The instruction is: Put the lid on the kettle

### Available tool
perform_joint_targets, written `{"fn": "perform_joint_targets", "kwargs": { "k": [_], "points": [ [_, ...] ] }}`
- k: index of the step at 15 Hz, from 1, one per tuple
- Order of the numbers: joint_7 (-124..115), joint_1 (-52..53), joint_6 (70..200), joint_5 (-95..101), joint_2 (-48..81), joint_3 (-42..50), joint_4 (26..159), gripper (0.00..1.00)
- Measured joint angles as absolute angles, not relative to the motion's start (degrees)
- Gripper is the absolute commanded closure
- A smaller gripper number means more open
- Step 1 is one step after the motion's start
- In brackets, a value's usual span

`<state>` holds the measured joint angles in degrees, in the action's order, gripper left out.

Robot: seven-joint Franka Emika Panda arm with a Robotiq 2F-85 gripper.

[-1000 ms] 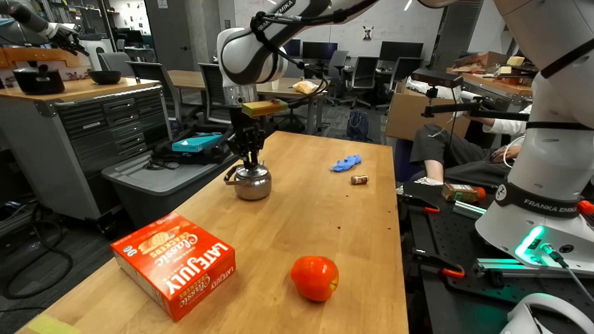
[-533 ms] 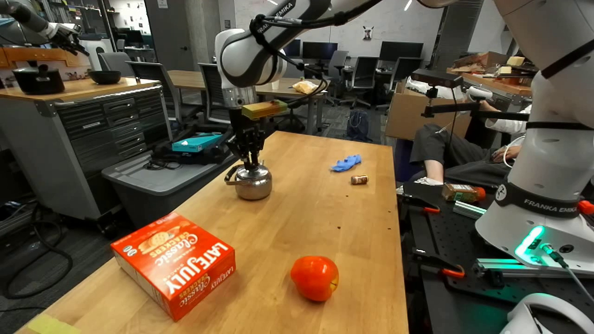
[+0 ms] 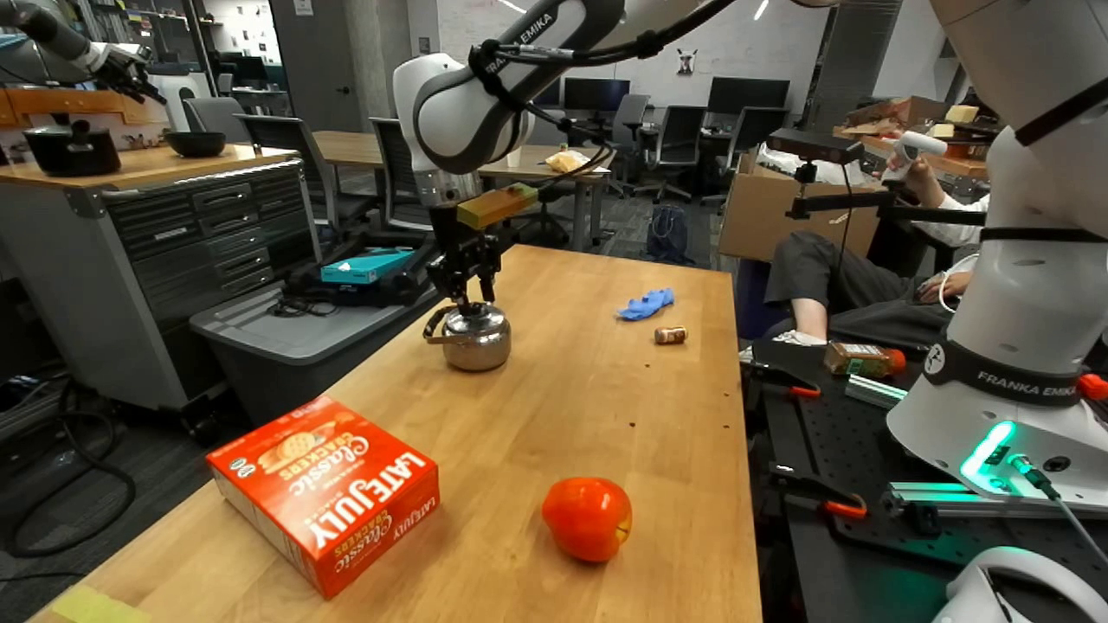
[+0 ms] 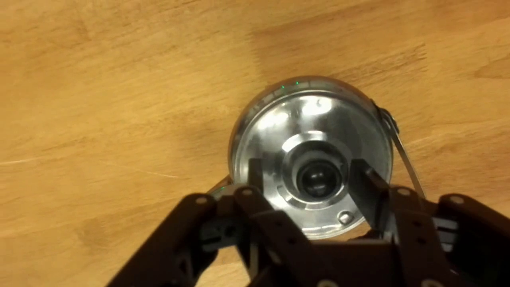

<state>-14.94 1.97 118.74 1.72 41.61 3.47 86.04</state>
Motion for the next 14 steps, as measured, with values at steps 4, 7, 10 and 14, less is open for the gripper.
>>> {"fn": "perform_joint_targets", "kwargs": {
  "k": [4,7,10,14],
  "points": [
    [-13.87,2.13,119.67,1.95,38.18,3.44,89.96,0.00],
    [-12.31,2.46,119.74,2.66,33.38,3.41,94.46,0.00],
    [-11.55,3.00,119.51,4.47,27.38,3.27,99.46,0.00],
    [-11.01,3.44,115.54,5.52,19.28,2.56,105.03,0.00]
  ]
}}
